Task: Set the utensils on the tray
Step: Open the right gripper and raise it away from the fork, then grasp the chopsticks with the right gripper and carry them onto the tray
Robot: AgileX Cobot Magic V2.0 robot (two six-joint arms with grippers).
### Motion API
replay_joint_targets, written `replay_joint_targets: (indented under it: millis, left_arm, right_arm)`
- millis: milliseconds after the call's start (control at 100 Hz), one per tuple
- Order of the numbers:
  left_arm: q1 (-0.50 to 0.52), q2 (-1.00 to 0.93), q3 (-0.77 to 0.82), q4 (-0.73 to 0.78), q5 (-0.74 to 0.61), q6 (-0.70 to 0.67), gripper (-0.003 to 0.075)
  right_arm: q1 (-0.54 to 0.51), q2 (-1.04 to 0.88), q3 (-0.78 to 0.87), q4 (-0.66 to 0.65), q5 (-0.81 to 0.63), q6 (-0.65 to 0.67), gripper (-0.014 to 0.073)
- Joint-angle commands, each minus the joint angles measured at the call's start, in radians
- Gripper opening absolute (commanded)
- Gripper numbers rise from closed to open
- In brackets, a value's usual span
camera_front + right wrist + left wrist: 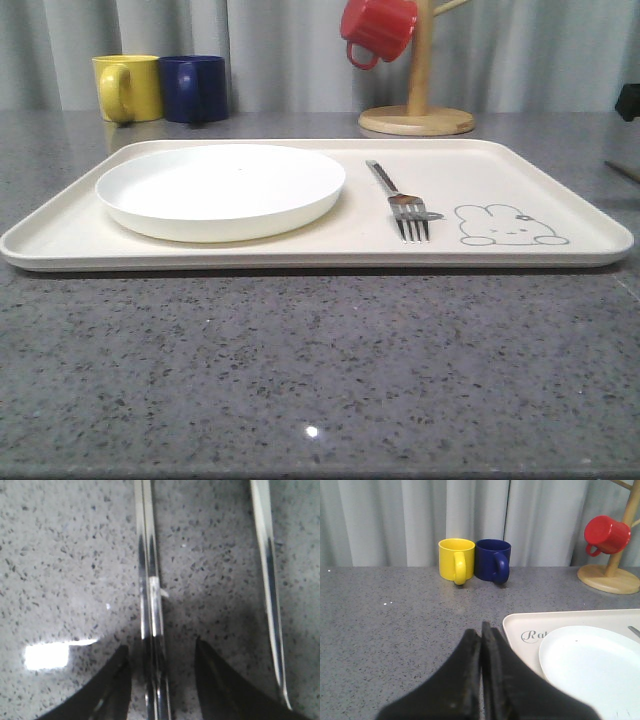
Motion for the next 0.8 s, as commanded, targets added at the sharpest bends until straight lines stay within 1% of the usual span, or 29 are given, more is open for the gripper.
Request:
replay_joint_targets:
  millis: [0, 100, 170, 220, 340, 410, 440, 570, 660, 790]
  left_arm:
    - [-0.003, 0.004, -0.029, -0.013, -0.08, -0.003, -0.0019]
    - [-0.003, 0.004, -0.029, -0.013, -0.08, -0.003, -0.0019]
    - [-0.003, 0.004, -0.029, -0.013, -0.08, -0.003, -0.0019]
    - [-0.003, 0.004, -0.029, -0.013, -0.08, -0.003, -0.0019]
    - [-0.003, 0.004, -0.029, -0.013, -0.08, -0.003, -0.0019]
    - [-0.003, 0.004, -0.029, -0.013, -0.08, -0.003, -0.0019]
    - [-0.003, 0.004, -0.029, -0.013, -0.08, -0.003, -0.0019]
    - [-0.003, 0.004, -0.029, -0.013, -0.08, -0.003, -0.0019]
    - [-0.003, 0.004, -0.029, -0.013, -0.08, -0.003, -0.0019]
    - [-0.003, 0.004, -0.029, -0.013, -0.08, -0.003, -0.0019]
  right_arm:
    - [-0.008, -0.028, -0.023, 0.004, -0.038, -0.01, 0.0323]
    - [-0.008, -0.019, -0.023, 0.004, -0.037, -0.01, 0.0314]
    - [-0.008, -0.015, -0.023, 0.004, -0.031, -0.01, 0.0275]
    - [-0.008, -0.015, -0.023, 0.005, -0.028, -0.01, 0.0221]
    - [-0.008, -0.015, -0.023, 0.005, -0.031, -0.01, 0.0034]
    - [-0.008, -0.015, -0.023, 0.005, -0.033, -0.01, -0.0041]
    - [-0.008, -0.015, -0.023, 0.005, -0.035, -0.01, -0.0057]
    - [-0.007, -0.026, -0.028, 0.022, -0.021, -0.01, -0.0063]
    - [-0.001, -0.06, -0.028, 0.059, -0.008, -0.01, -0.0063]
    - [0.047, -0.141, -0.028, 0.083, -0.018, -0.004, -0.0057]
